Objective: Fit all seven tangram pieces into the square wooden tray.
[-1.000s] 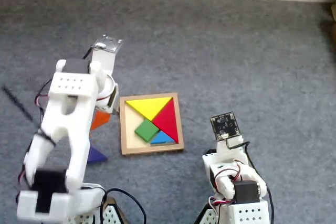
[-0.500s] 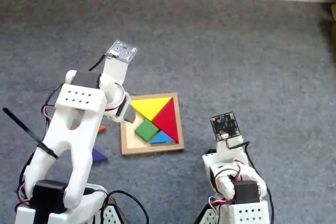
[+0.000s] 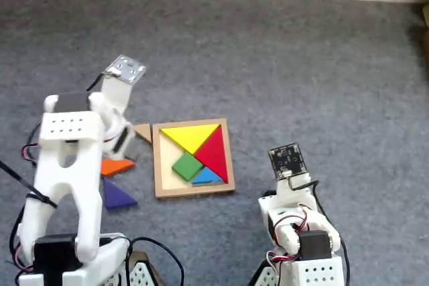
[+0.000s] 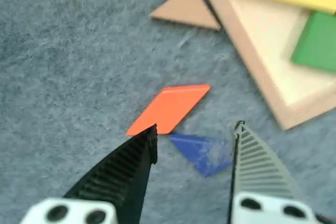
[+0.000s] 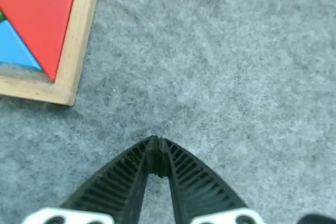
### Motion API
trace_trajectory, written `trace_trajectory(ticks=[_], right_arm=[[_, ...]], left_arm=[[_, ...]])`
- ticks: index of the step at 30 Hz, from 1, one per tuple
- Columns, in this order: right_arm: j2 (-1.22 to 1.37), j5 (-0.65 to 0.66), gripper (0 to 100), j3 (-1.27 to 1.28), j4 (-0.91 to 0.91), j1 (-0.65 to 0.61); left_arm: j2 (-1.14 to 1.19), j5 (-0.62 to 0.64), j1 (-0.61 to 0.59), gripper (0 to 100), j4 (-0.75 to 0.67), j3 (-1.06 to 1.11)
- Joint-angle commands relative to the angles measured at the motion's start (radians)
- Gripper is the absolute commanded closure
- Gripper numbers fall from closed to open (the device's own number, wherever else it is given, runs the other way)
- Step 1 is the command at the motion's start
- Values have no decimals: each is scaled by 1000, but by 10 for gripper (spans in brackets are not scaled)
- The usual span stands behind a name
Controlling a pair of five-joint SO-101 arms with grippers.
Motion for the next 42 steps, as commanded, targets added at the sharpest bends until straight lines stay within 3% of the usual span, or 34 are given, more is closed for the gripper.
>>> trace_trajectory(ticks=[1,9,17,23,37,42], right_arm=[[-4,0,991,128,5,12],[-4,0,991,128,5,12],[-4,0,991,128,5,12],[-4,0,991,128,5,12],[-4,0,991,128,5,12],[-4,0,991,128,5,12]], left_arm=[[33,-198,-65,772,2,16],[157,-253,-54,769,-212,108],[340,-249,-28,773,-264,82],[420,-199,-36,774,-264,-4],[510,-199,-36,923,-238,-114],[452,-101,-33,861,-150,-173]])
